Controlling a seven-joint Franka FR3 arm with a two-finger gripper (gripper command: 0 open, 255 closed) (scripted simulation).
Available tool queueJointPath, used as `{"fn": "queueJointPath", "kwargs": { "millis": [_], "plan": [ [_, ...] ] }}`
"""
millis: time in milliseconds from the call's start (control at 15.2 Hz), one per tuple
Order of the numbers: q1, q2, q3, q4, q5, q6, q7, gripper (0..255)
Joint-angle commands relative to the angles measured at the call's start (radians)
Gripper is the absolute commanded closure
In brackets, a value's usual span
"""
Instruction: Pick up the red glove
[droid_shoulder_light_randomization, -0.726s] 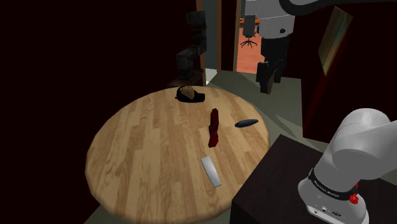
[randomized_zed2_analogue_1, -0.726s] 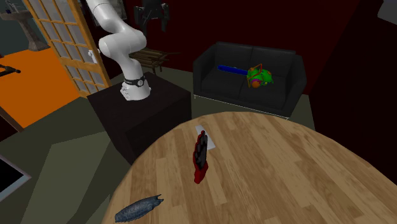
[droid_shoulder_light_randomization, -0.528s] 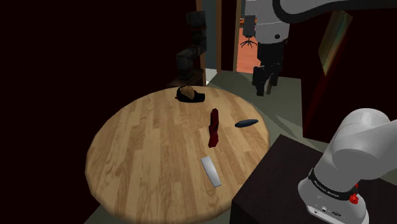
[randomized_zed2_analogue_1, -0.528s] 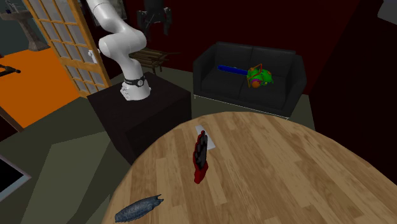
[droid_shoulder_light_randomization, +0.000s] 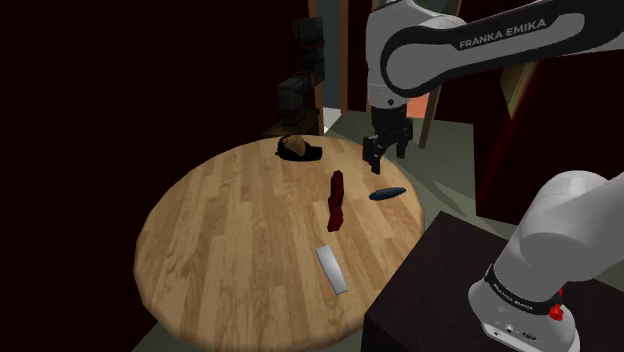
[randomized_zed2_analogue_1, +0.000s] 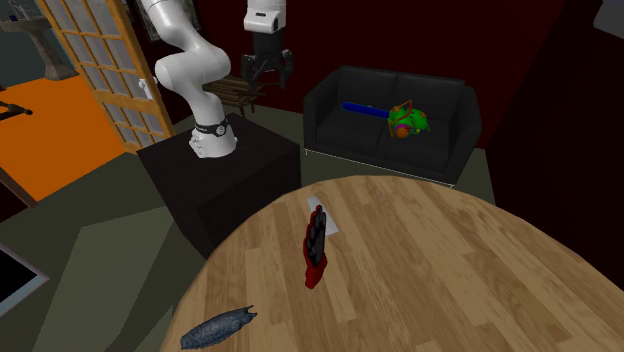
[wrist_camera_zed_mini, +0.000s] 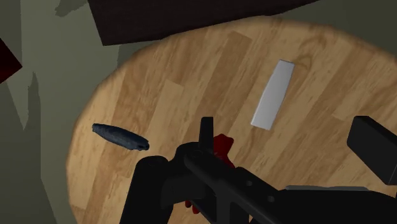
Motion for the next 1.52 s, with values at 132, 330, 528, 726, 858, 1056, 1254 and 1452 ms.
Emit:
{"fn": "queueJointPath", "kwargs": {
  "millis": [132,330,528,726,858,1056,1254,1452],
  "plan": [
    [-0.023,0.131,0.037,-0.004,-0.018,0.147,0.079,0],
    [-0.043,0.237,0.063,0.006,-0.042,0.248,0.144,0],
    [-0.062,0.35,0.084,0.03,-0.08,0.34,0.216,0],
    [-0.08,0.469,0.098,0.068,-0.132,0.42,0.295,0],
    [-0.09,0.55,0.102,0.101,-0.173,0.465,0.351,0],
    [-0.096,0.671,0.096,0.16,-0.241,0.521,0.436,0],
    [-0.091,0.791,0.077,0.232,-0.308,0.563,0.518,0],
    [-0.079,0.908,0.049,0.315,-0.366,0.592,0.591,0]
  ]
}}
